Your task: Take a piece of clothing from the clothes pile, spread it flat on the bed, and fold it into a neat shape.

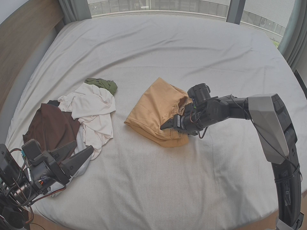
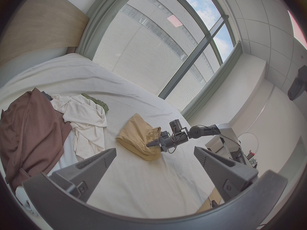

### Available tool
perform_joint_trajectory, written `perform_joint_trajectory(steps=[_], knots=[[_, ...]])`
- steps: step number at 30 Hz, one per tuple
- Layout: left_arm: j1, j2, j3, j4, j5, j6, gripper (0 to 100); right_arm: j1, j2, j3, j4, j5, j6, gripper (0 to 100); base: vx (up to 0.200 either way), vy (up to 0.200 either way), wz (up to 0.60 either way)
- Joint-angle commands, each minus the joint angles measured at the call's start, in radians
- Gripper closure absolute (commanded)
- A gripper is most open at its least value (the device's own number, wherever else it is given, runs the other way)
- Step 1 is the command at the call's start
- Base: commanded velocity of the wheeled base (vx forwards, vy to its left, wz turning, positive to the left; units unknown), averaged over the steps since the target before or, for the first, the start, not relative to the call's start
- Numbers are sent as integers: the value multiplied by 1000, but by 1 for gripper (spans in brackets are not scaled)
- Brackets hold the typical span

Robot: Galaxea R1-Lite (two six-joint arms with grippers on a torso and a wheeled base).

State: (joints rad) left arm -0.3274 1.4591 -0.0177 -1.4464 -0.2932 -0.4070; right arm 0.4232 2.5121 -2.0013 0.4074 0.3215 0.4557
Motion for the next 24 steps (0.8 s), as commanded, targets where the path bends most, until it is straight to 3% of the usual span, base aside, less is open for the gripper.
perform_joint_trajectory(steps=[1, 2, 6, 16, 23, 24], knots=[[-4, 0, 18, -2, 0, -1, 0, 2, -12, 1, 114, -13, -8, 0, 0, 0, 0], [-4, 1, 18, -5, 0, -1, 0, -3, -27, 1, 221, -39, -29, 0, 0, 0, 0], [-5, 1, 16, -3, 0, -4, 0, -9, -99, 1, 315, -114, -62, 0, 0, 0, 0], [-21, 4, 10, -5, -1, -9, 0, -4, -280, 1, 353, -121, -78, 0, 0, 0, 0], [-79, 3, 18, -3, 0, -6, 0, -4, -403, 1, 534, -131, -123, 0, 0, 0, 0], [-97, 1, 18, -3, 2, -4, 0, -3, -454, 1, 626, -137, -129, 0, 0, 0, 0]])
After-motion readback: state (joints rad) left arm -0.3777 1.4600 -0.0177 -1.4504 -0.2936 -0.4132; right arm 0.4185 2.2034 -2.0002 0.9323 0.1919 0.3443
